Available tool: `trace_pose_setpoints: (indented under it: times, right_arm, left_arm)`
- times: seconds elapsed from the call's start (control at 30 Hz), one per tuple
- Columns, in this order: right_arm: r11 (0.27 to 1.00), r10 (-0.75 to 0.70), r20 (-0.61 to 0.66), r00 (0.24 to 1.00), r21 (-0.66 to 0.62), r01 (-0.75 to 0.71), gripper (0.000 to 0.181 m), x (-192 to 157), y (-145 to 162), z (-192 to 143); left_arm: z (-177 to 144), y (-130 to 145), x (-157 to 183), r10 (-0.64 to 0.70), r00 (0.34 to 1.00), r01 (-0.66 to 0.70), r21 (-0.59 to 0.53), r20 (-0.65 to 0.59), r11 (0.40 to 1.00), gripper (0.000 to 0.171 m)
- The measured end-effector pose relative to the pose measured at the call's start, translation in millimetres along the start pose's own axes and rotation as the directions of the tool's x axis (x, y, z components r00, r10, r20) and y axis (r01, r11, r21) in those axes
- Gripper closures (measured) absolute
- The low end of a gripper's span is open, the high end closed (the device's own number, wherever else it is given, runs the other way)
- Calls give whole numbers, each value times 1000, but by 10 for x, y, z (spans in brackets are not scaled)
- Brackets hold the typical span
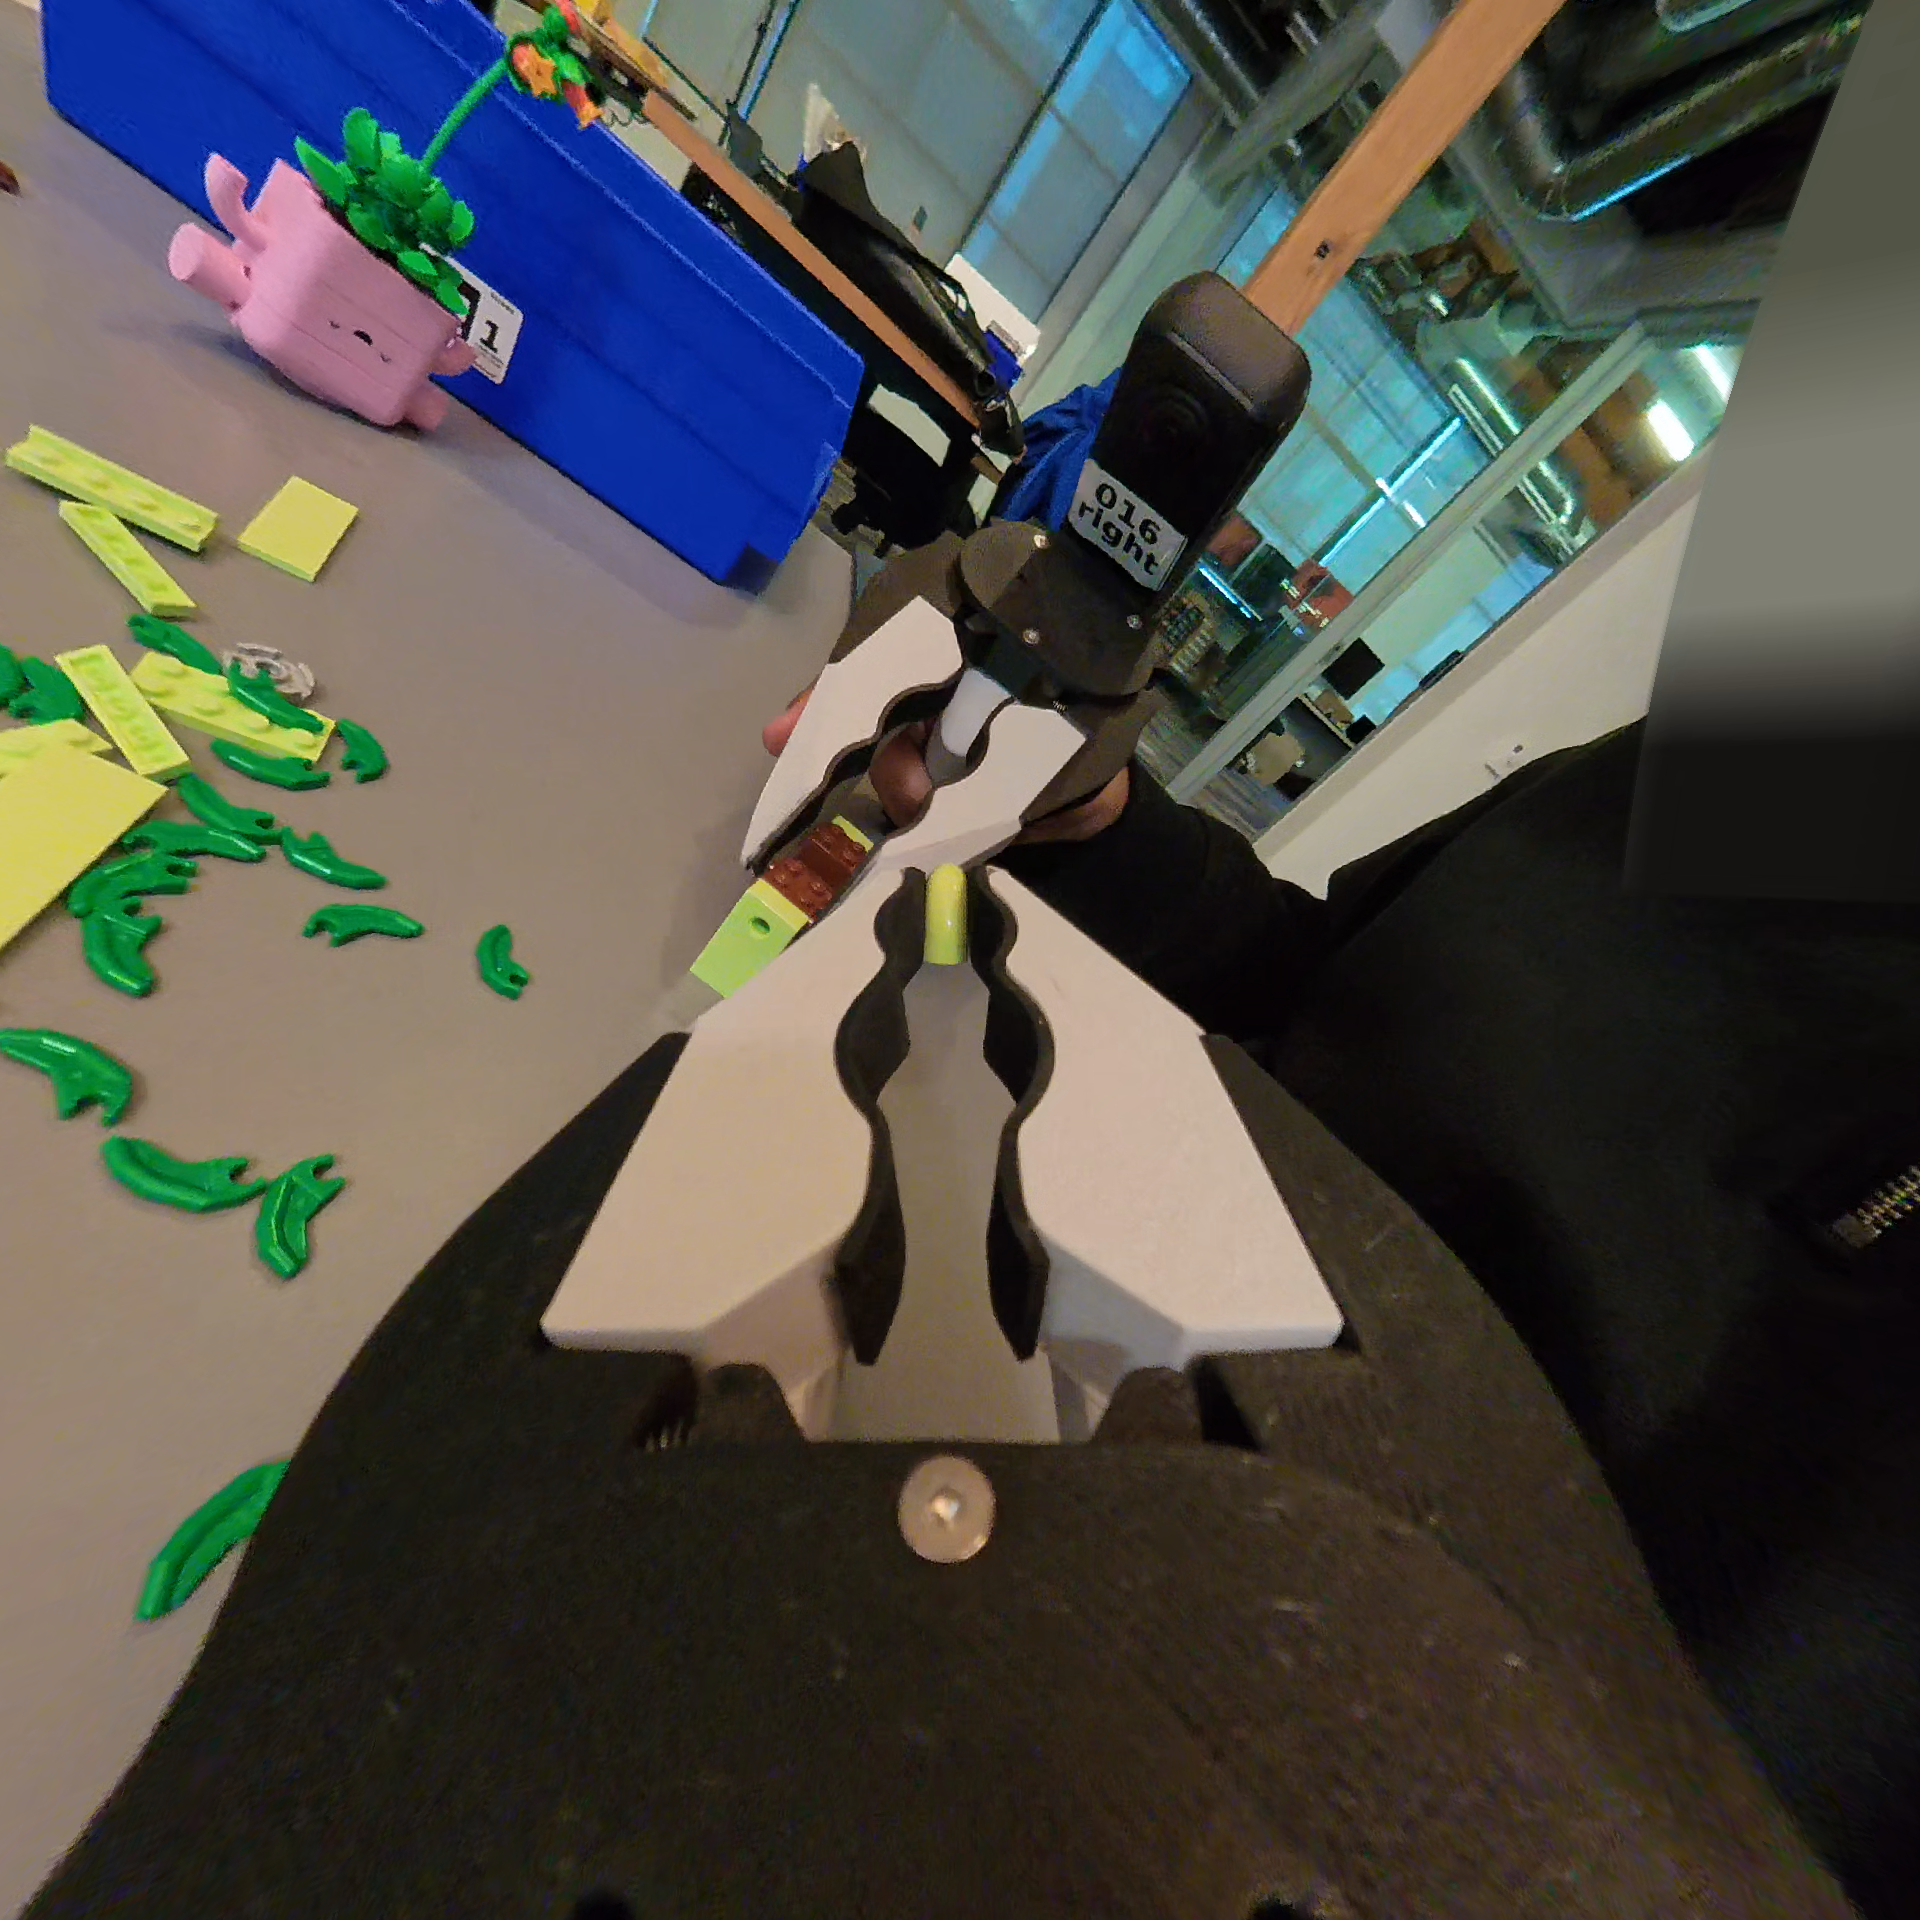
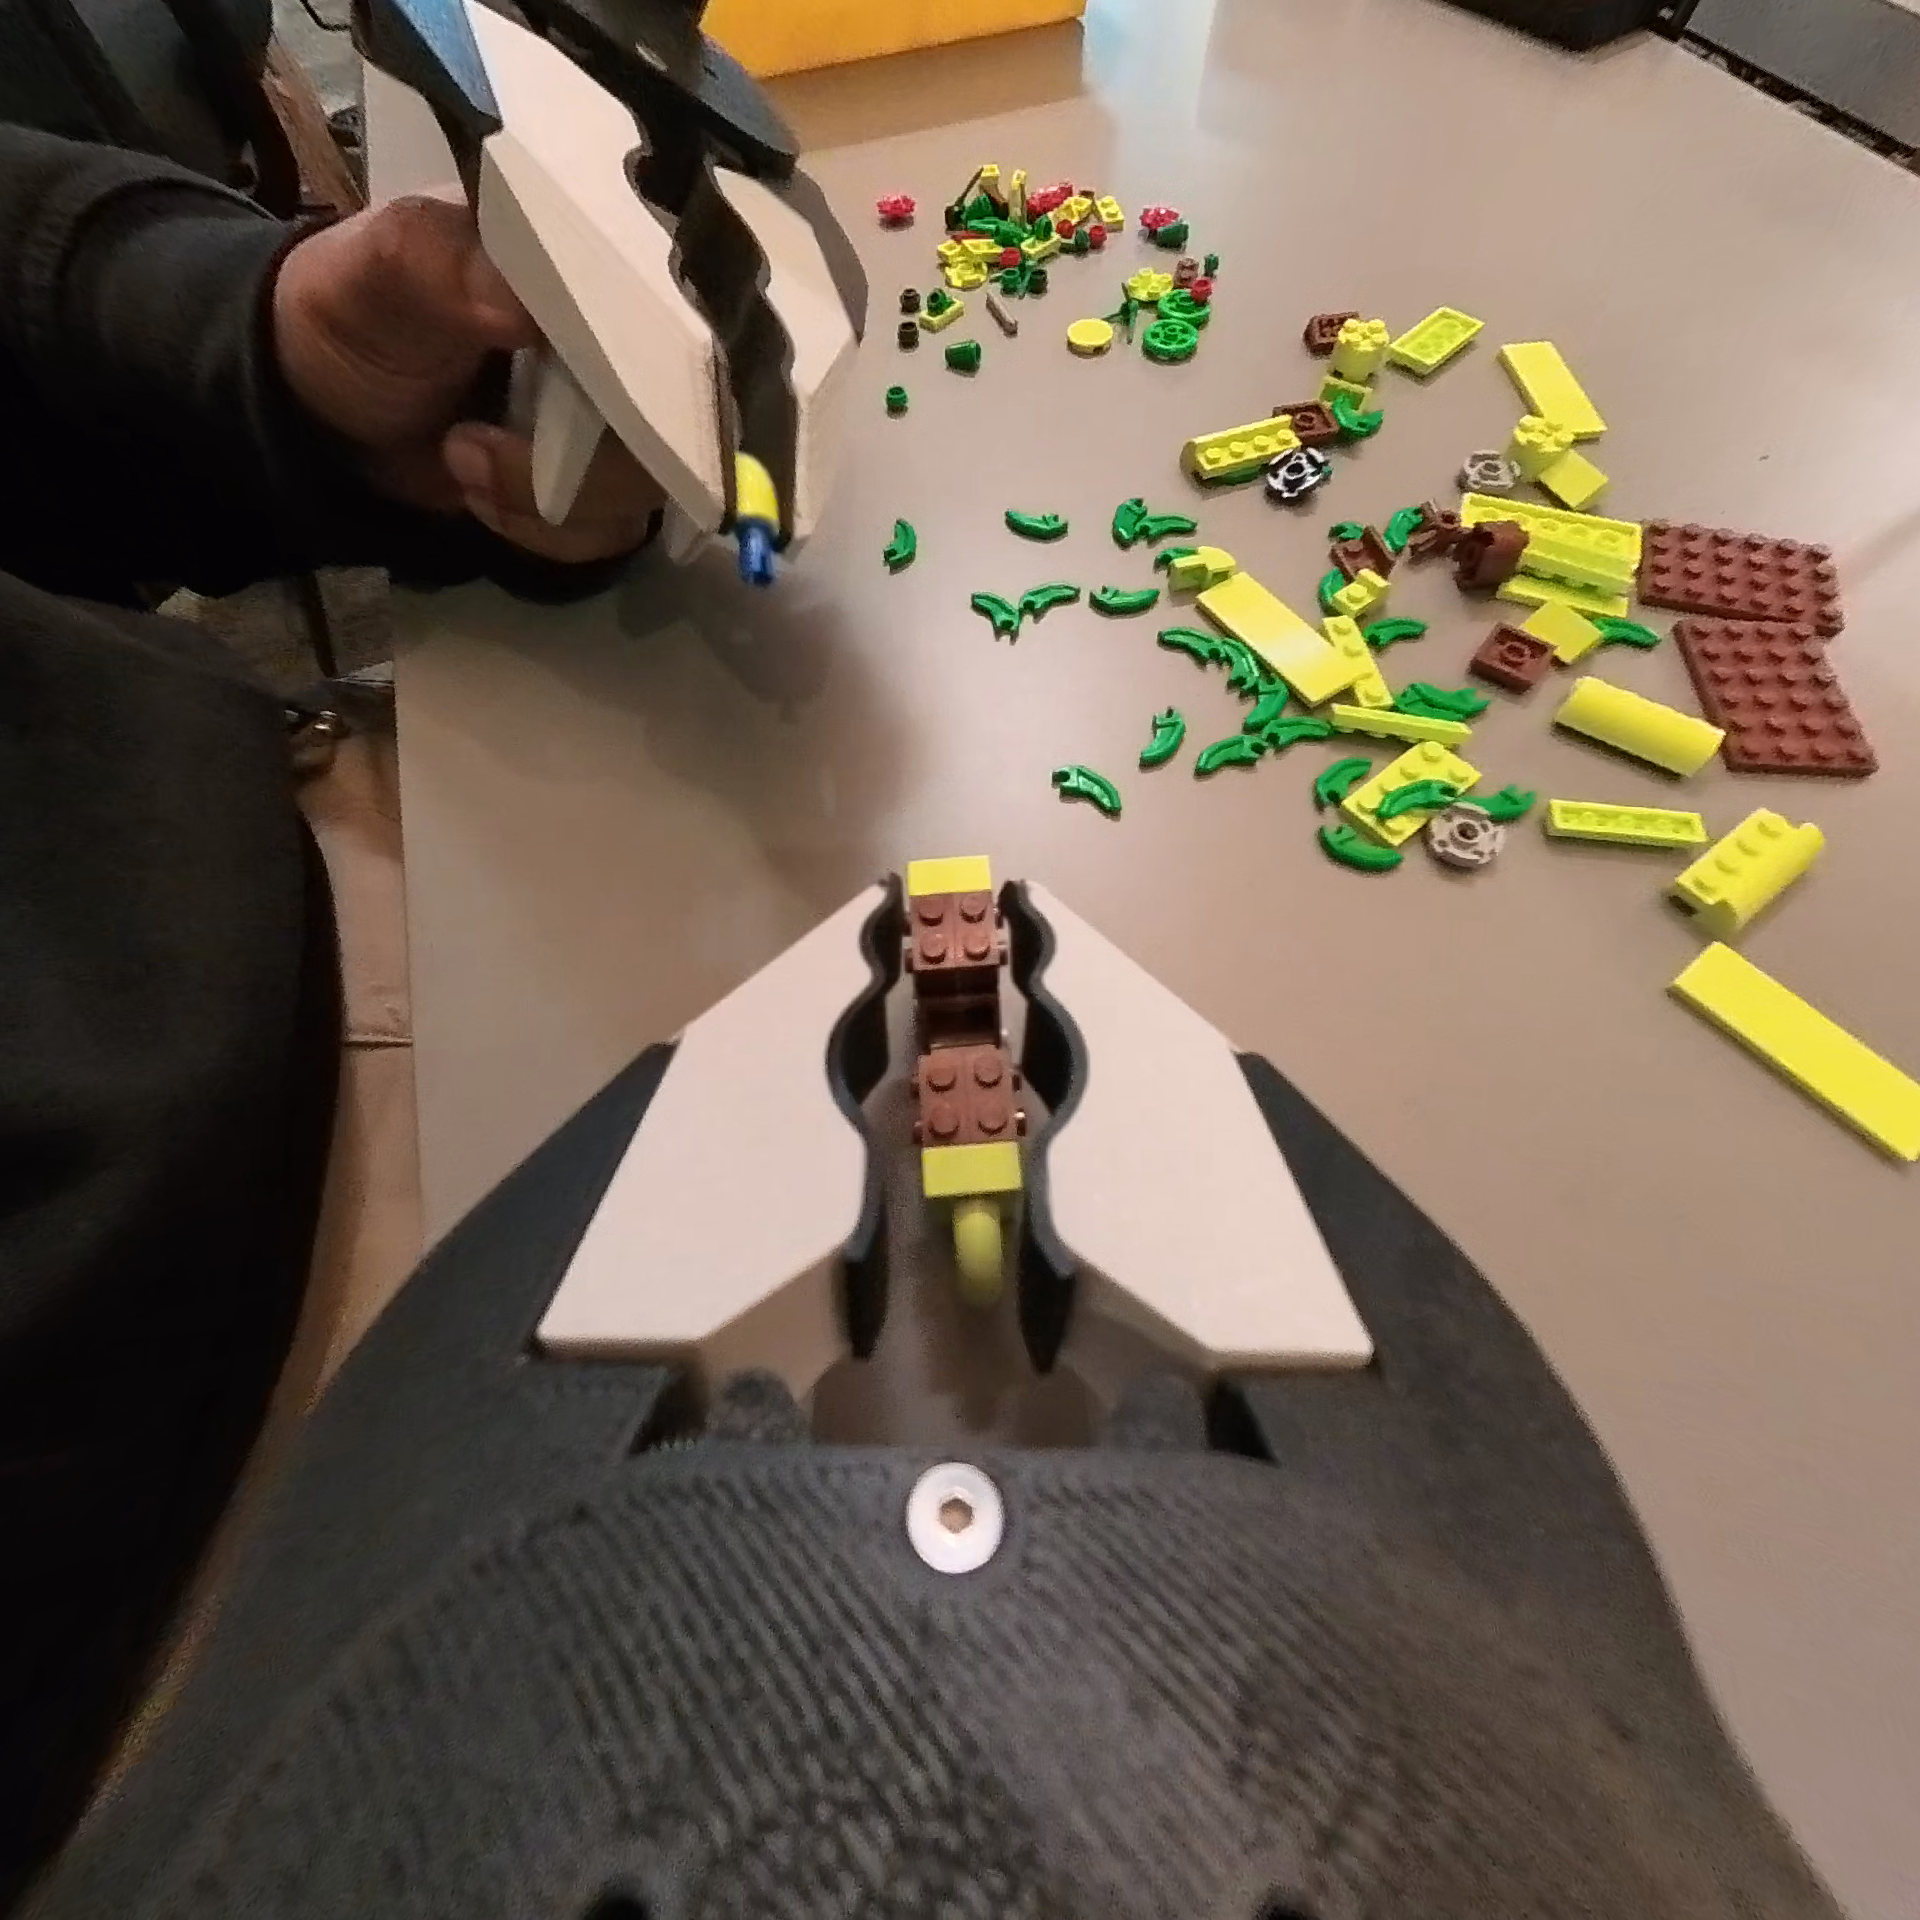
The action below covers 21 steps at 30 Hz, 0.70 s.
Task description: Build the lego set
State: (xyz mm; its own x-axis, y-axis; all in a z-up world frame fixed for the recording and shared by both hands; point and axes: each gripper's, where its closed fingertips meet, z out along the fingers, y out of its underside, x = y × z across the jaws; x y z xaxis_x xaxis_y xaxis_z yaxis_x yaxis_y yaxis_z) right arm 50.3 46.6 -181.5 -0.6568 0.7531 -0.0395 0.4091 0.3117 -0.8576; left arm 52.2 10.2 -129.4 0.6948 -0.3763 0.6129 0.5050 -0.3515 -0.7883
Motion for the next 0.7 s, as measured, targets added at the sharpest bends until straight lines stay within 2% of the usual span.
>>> trace_pose_setpoints:
  times: [0.03,0.13,0.27,0.4,0.47,0.63,0.7]
  right_arm:
    - [1000,-11,-5,1000,0,11,163,2,-1,-1]
    - [999,-35,-40,999,15,36,143,31,-29,-16]
    - [1000,-10,-39,999,4,10,139,59,6,-13]
    - [997,0,-49,999,-72,-4,144,83,116,49]
    - [997,-17,-59,998,-77,12,159,81,120,55]
    - [998,-45,-45,998,-49,43,163,31,67,61]
    - [998,-47,-1,999,44,47,163,-56,-76,18]
  left_arm:
    - [-5,-7,0,0,1000,0,5,-2,1000,166]
    - [-19,-22,-13,-7,1000,7,16,-3,1000,166]
    - [-16,-24,-1,2,1000,-2,16,-3,1000,165]
    - [-6,-21,9,12,1000,-12,14,-5,1000,166]
    - [-14,-31,3,22,1000,-22,20,5,1000,166]
    - [-22,-35,-20,49,998,-50,19,31,999,166]
    - [-28,-43,-19,69,997,-70,20,44,997,166]
